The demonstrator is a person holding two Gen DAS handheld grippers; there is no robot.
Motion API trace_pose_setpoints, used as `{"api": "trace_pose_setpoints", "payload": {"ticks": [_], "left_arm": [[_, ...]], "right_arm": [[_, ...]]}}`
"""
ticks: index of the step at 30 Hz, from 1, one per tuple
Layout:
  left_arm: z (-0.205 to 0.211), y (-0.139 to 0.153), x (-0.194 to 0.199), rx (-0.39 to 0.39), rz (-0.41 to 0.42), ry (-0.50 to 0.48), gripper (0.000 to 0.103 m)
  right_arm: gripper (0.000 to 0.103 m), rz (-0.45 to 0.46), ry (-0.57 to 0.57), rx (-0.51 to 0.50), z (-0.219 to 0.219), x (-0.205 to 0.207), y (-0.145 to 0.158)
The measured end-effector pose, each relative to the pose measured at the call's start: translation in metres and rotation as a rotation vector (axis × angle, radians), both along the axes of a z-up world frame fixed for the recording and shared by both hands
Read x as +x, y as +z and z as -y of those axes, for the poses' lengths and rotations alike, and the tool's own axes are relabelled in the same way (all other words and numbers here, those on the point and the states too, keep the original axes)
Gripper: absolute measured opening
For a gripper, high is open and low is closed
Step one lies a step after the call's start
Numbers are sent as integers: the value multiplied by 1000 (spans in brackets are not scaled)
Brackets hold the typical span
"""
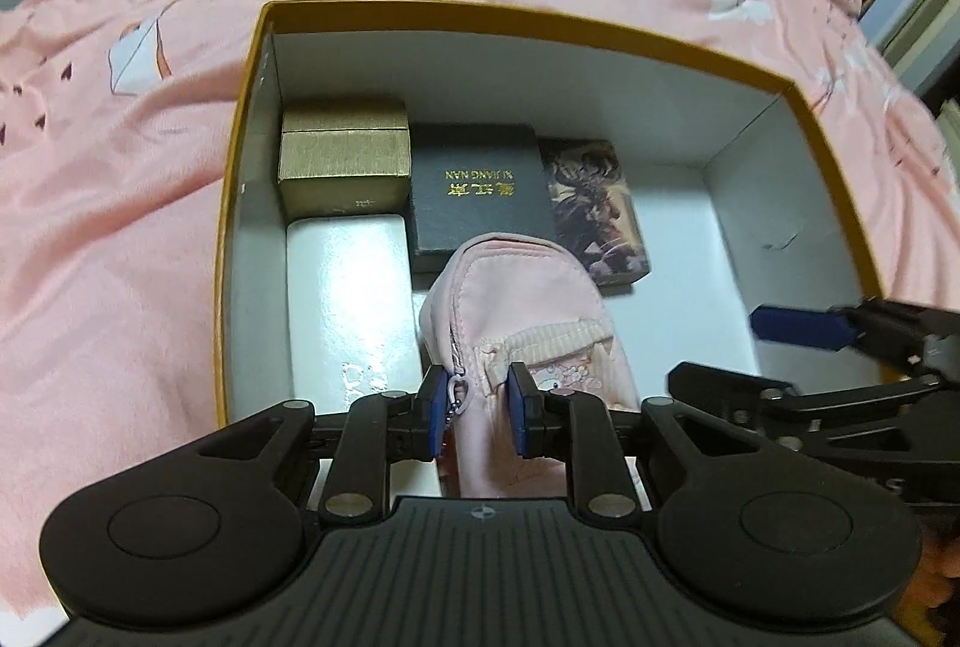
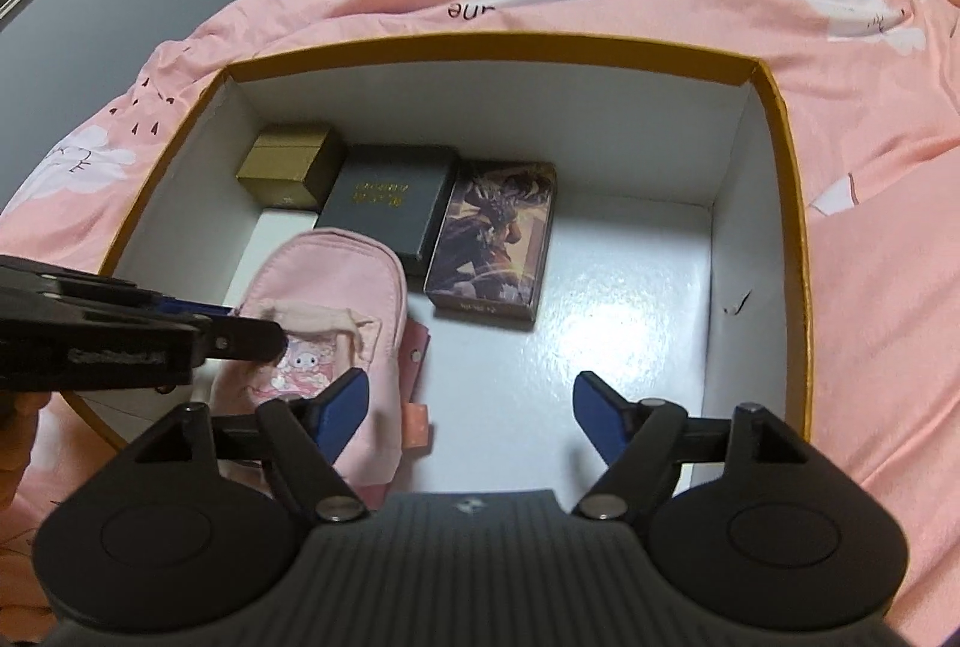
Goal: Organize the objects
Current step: 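Lower pink backpack into orange box beside wallet, open left tool, then withdraw both tools and approach the two plush toys beside the box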
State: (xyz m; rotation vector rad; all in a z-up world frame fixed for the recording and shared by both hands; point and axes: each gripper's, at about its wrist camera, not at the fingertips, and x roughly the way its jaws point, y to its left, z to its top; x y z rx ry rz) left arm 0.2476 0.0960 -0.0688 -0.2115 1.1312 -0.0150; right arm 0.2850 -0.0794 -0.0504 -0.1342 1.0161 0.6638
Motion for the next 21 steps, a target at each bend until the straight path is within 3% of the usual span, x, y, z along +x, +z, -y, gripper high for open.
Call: {"api": "trace_pose_setpoints", "payload": {"ticks": [6,10,13,16,21], "left_arm": [[14,-6,2,119,2,-47,34],[16,-1,-2,137,43,-56,39],[16,15,-16,134,128,-56,48],[22,41,-39,112,229,-79,49],[39,77,-83,16,340,-139,58]], "right_arm": [[80,61,-20,52,11,-6,5],[83,60,-25,106,20,-9,7],[83,92,-26,109,23,-16,14],[83,165,-37,103,29,-29,29],[89,223,-90,175,59,-53,56]]}}
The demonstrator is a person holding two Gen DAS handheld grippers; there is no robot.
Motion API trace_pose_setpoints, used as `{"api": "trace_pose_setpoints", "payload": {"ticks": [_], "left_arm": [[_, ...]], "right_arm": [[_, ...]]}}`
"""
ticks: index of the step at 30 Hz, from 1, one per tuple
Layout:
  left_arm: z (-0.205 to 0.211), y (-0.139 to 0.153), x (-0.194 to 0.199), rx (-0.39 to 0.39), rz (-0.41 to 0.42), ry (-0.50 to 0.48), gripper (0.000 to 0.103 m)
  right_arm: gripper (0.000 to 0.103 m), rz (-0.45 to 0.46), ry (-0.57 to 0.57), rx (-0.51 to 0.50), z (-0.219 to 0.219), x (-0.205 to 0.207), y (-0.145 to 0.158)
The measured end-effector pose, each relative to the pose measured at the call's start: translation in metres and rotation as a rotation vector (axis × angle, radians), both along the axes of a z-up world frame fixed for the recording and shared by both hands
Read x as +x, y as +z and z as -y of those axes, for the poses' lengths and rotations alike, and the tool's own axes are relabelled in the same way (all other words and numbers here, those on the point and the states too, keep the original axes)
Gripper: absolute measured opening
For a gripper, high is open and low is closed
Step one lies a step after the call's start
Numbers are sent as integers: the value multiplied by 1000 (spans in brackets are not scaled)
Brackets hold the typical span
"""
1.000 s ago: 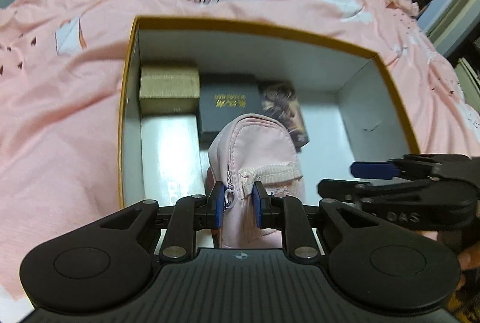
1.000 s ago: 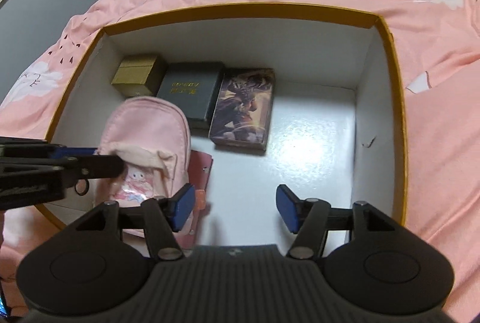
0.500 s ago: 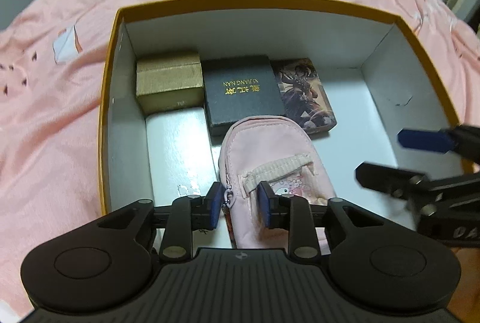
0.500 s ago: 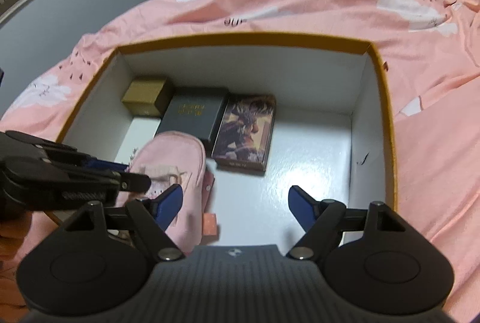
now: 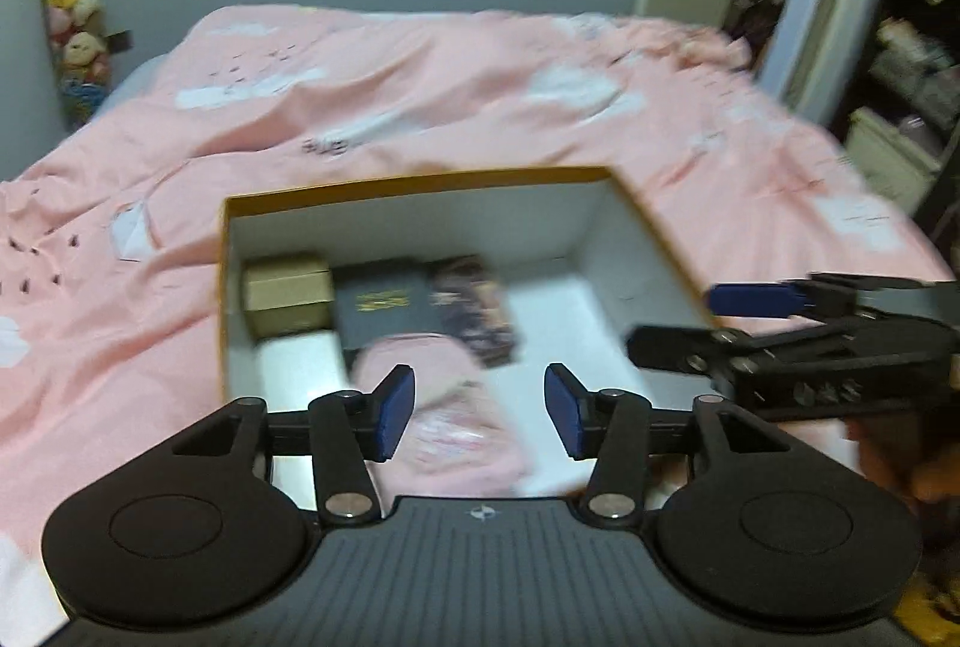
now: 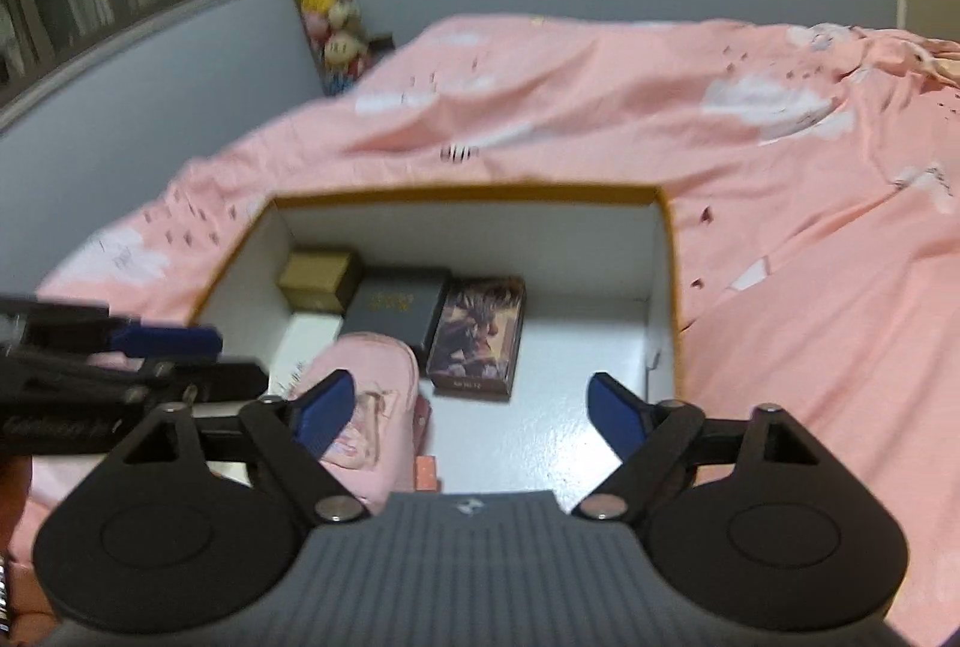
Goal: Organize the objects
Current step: 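Withdraw both tools and approach the two plush toys beside the box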
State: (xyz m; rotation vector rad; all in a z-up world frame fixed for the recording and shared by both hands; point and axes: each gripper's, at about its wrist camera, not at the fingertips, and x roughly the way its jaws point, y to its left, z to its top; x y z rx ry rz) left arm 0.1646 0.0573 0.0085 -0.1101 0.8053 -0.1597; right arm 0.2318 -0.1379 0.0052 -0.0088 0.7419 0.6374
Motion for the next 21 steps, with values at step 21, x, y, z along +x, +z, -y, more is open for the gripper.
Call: {"api": "trace_pose_setpoints", "payload": {"ticks": [21], "left_arm": [[39,-82,-40,-225,-275,60,60]], "right_arm": [[70,-75,-107,-115,67,-82,-59]]}}
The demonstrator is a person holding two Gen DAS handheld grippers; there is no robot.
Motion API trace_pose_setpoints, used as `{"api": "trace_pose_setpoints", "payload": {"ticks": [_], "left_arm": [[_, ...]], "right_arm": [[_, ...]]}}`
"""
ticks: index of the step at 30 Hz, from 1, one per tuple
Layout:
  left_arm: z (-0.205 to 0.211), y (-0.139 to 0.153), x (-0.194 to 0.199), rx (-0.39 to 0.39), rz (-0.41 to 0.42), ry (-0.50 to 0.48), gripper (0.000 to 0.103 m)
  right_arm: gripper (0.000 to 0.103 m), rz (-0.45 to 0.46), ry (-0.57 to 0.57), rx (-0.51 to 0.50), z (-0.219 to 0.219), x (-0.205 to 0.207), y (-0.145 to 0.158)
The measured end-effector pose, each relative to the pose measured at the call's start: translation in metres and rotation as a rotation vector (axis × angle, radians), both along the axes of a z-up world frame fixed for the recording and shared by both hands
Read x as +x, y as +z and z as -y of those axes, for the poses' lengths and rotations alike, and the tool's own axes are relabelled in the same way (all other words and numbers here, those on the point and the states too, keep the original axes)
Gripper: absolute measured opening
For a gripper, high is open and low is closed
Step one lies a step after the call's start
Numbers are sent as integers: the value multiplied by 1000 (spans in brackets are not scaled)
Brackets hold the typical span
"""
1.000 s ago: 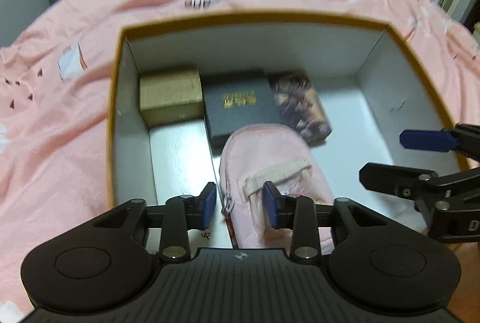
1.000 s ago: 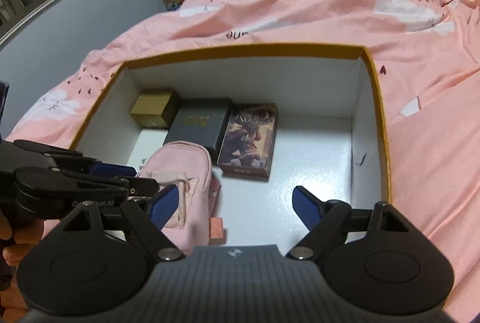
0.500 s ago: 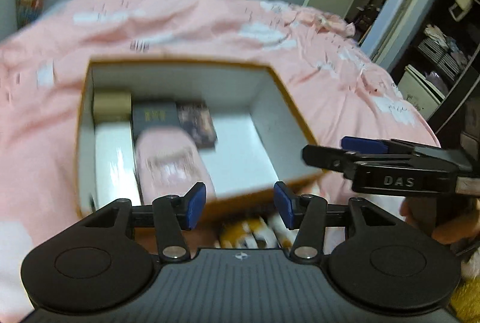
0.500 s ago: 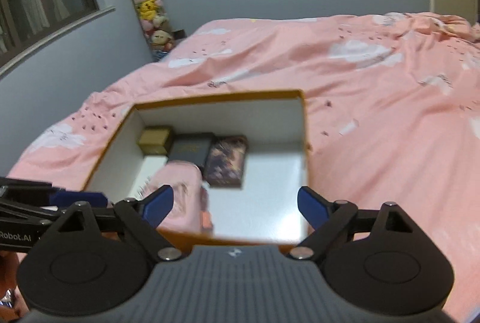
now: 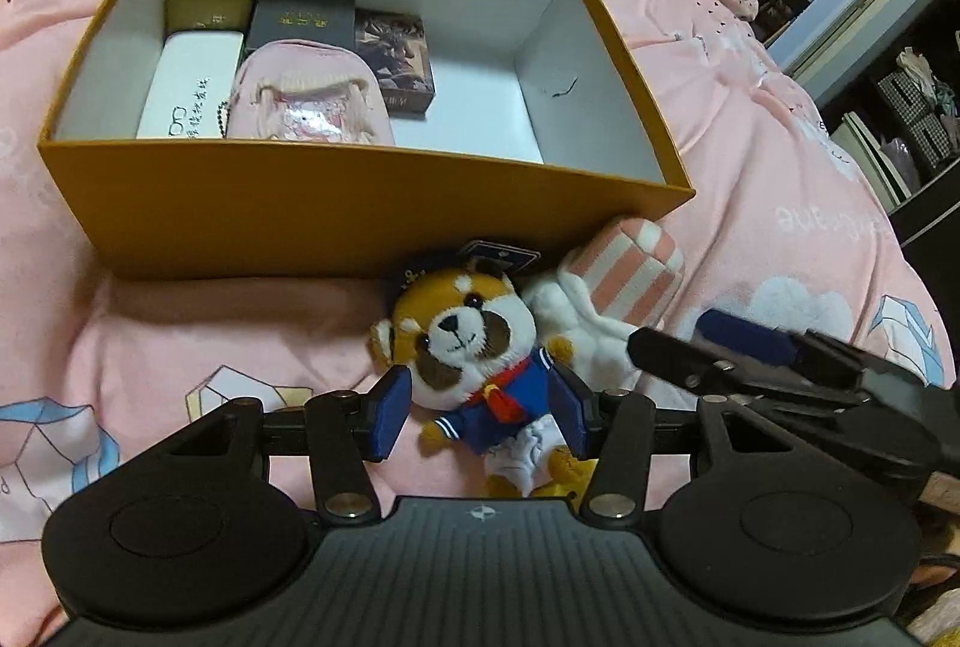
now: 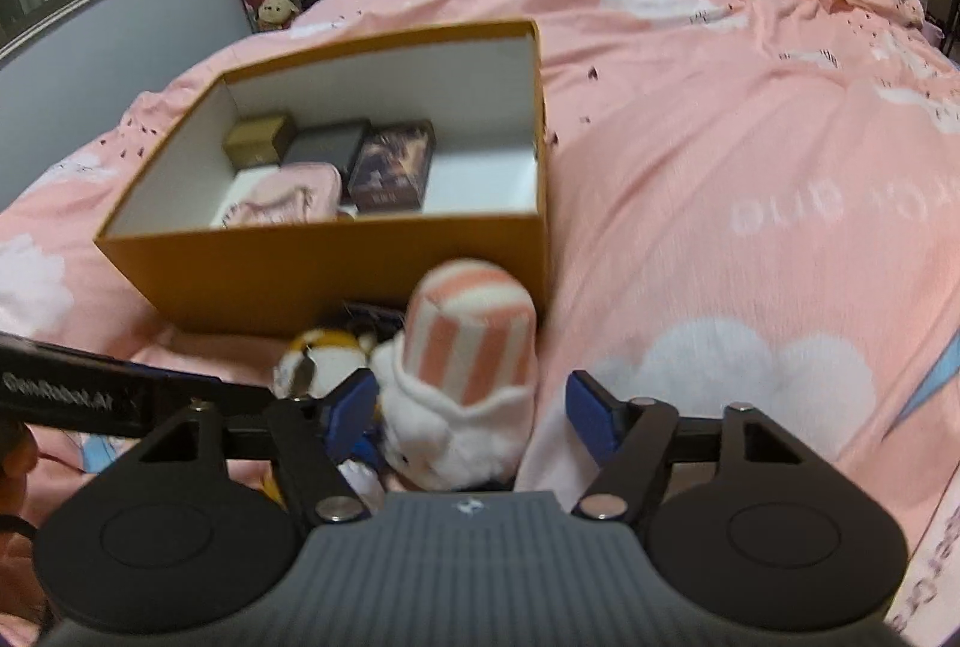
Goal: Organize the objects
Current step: 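Withdraw both tools and approach the two plush toys beside the box, then grasp red-panda plush with left tool while right tool grasps striped-hat plush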
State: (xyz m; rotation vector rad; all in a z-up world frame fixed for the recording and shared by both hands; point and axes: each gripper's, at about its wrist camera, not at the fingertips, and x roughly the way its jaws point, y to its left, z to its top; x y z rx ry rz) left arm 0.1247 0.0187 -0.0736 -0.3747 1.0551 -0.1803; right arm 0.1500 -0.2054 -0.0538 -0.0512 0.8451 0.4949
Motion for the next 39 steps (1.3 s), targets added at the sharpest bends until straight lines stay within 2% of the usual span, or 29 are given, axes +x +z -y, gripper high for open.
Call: {"api": "trace_pose_setpoints", "payload": {"ticks": [5,11,13,19,24,25,26,27,33,35,39], "left_arm": [[7,-1,-1,-10,-12,25,62],[15,-16,12,-73,-86,47,63],[18,-22,16,-84,-107,56,63],[27,-29,24,-46,-137,61,70],[36,-37,31,7,-181,86,70],[38,-38,31,20,-180,83,68],[39,-38,31,36,-179,79,60],[40,-38,30,52,-178,78,58],[27,-35,17,21,-146,54,49],[20,-31,11,0,-131,52,41],[11,-25,0,-1,-108,45,39]], "right_arm": [[66,-20,-8,6,5,4,-15],[64,-33,10,19,6,5,-17],[60,-35,18,18,7,3,-17],[57,-47,72,-20,2,-2,-20],[54,-55,104,-56,-3,-3,-27],[54,-58,105,-58,-3,-2,-28],[54,-61,105,-59,-3,-1,-30],[54,-62,105,-61,-3,0,-31],[58,-45,140,-70,-13,5,-35],[63,-30,154,-75,-19,7,-37],[67,-20,155,-79,-26,11,-42]]}}
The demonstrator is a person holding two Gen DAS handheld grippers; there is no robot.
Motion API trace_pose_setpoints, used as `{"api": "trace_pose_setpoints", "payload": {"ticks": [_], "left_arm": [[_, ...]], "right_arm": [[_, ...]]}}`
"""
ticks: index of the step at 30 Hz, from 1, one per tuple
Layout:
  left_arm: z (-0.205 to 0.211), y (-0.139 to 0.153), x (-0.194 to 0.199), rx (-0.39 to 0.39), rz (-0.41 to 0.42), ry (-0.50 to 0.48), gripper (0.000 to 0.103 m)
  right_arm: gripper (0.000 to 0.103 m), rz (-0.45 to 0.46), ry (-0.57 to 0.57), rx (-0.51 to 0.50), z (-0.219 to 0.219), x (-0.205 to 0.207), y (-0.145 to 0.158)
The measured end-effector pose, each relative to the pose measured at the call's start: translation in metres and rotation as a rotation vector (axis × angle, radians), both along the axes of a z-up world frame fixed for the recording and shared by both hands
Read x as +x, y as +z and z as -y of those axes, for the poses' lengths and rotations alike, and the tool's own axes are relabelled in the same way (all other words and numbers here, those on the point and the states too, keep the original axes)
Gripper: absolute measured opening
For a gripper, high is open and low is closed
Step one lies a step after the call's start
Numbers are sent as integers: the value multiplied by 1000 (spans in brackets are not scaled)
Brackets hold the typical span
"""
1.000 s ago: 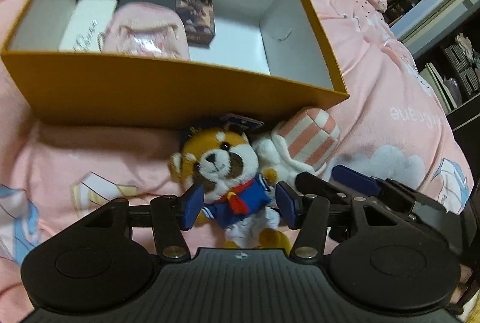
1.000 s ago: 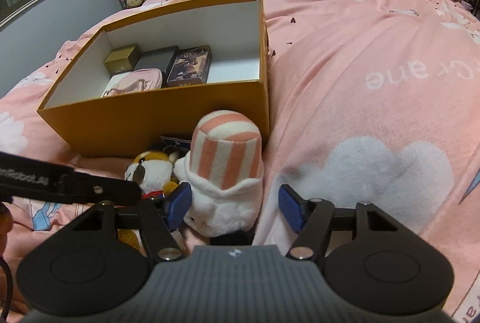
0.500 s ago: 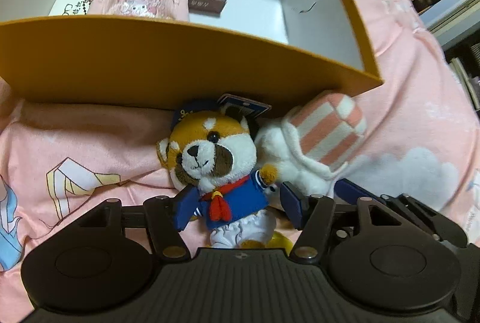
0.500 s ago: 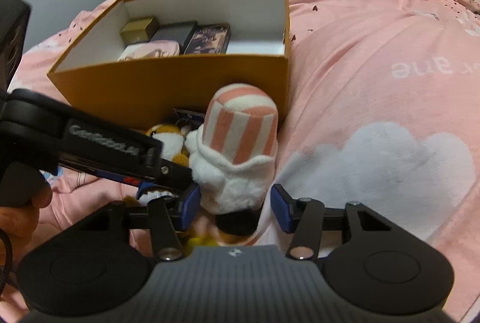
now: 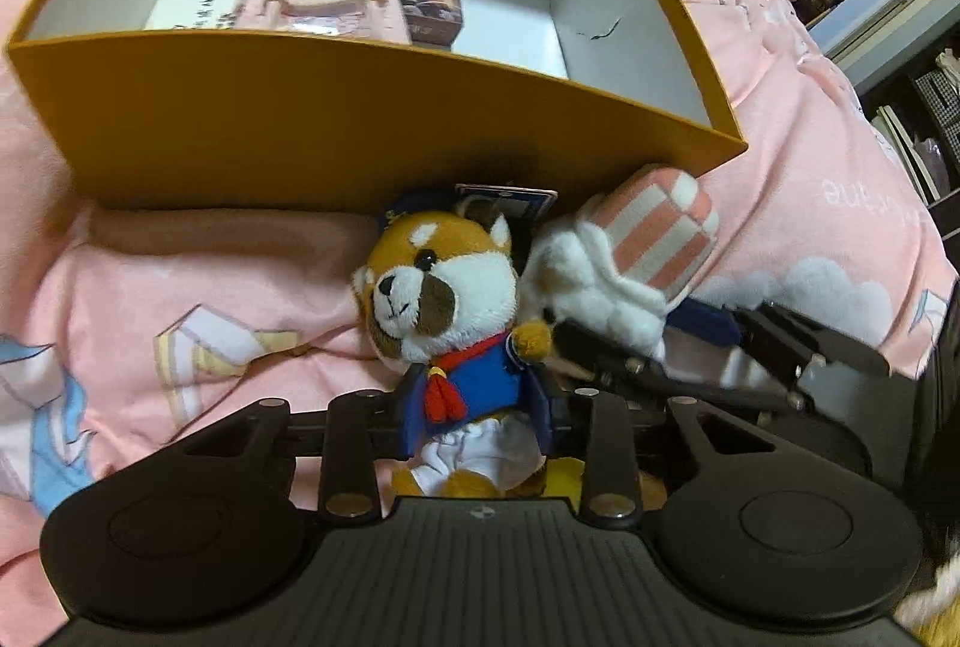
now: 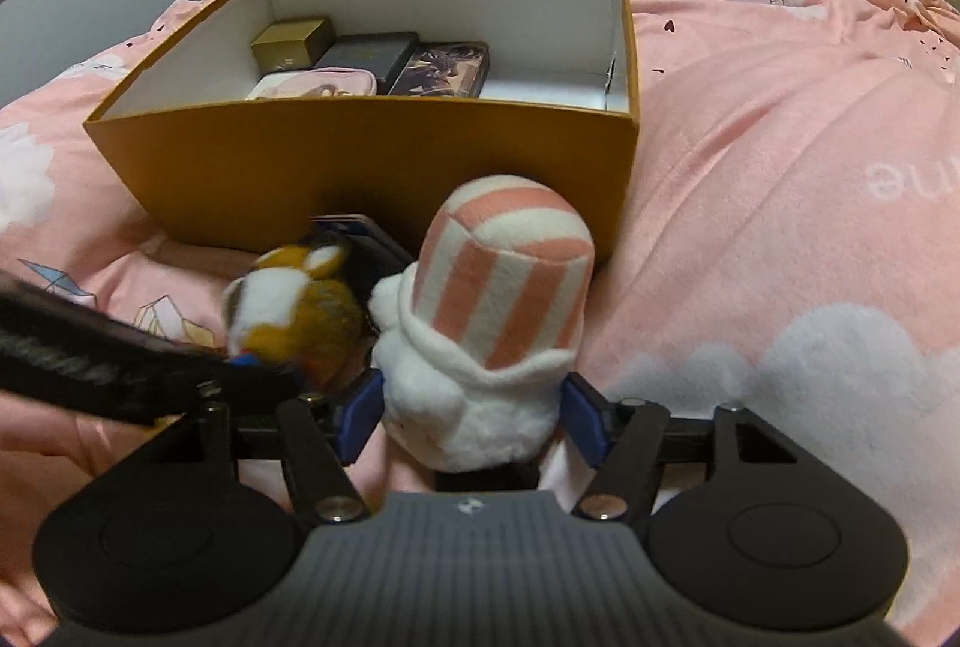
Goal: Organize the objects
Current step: 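Grasp red-panda plush with left tool while right tool grasps striped-hat plush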
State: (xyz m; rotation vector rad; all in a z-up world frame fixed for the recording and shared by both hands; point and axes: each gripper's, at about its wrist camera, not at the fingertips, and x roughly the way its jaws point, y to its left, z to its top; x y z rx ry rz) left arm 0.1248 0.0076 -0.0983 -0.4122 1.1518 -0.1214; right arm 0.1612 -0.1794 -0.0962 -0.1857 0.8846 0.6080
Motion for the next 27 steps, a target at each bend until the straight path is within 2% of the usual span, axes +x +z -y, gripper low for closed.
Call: {"api": "trace_pose_setpoints", "payload": {"ticks": [3,5,7,12,16,21,25,27], "left_arm": [[-5,-2,-4,4,-6,1,39],[-5,-3,-4,19,-7,-2,46],[-1,-4,-3,39,-5,-22,48],[3,-11,3,28,13,-53,46],[3,-12,2,26,16,-71,41],[-4,-4,-7,32,25,-80,38],[-13,-2,-14,39,13,-65,35],[-18,-2,-17,35,12,-49,35]], "right_arm": [[66,0,-4,9,1,1,0],[65,5,-6,9,1,1,0],[62,17,-4,1,0,-3,3],[58,49,11,-52,-2,-13,16],[58,3,38,-43,6,-16,34],[59,-61,155,-73,8,-26,59],[60,-186,210,-85,4,-22,53],[61,-210,203,-88,-1,-17,44]]}}
